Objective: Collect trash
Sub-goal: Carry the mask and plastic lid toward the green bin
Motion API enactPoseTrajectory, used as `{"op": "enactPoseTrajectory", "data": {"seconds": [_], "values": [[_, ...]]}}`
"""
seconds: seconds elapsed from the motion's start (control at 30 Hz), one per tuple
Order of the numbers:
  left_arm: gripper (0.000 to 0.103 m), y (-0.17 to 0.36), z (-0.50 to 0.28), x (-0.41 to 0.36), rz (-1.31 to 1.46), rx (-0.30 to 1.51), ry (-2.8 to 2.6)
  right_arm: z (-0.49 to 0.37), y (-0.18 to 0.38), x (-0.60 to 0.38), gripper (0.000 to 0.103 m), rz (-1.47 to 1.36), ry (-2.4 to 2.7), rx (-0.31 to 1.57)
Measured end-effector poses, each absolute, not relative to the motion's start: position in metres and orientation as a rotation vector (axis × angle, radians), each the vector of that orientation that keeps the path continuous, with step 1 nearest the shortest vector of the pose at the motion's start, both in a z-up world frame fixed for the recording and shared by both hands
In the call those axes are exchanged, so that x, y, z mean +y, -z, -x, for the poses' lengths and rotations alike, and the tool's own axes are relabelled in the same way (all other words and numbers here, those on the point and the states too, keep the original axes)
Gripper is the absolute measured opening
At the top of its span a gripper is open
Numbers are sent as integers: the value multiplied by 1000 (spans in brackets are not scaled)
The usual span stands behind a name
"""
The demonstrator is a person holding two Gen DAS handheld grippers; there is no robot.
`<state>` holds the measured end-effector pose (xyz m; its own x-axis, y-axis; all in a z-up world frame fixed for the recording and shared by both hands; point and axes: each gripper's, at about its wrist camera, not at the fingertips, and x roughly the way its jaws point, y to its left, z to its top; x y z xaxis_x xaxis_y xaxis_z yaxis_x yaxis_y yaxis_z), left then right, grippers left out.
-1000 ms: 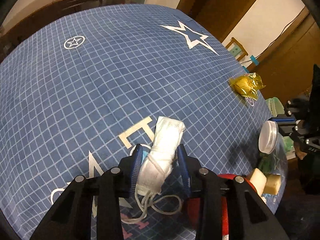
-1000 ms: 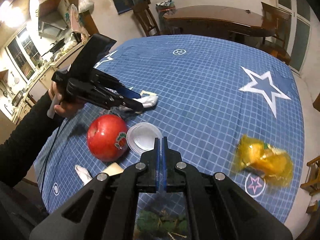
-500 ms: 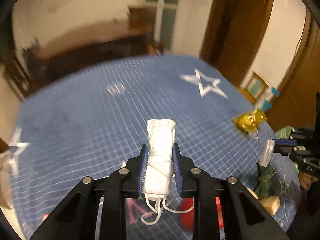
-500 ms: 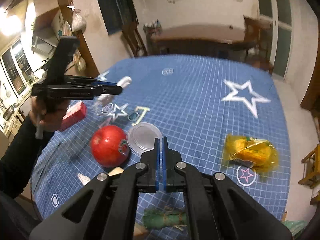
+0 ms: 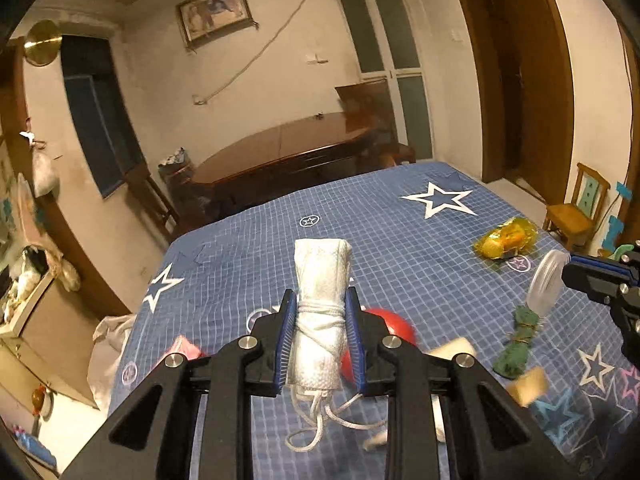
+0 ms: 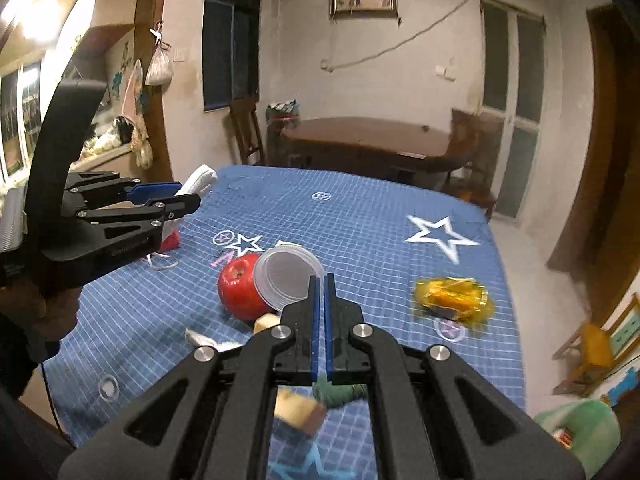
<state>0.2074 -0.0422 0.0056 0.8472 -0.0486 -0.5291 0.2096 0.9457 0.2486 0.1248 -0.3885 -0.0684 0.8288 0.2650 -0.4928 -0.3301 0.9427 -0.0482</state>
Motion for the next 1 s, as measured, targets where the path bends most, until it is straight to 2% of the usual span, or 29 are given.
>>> {"op": "enactPoseTrajectory", "data": {"seconds": [0.5, 1.0], "values": [[26, 7, -144, -102, -331, 472, 151, -64, 72, -434, 1, 110, -150, 461], [26, -2, -127, -252, -460, 406, 406, -28, 61, -552, 1, 97, 153, 469]]}}
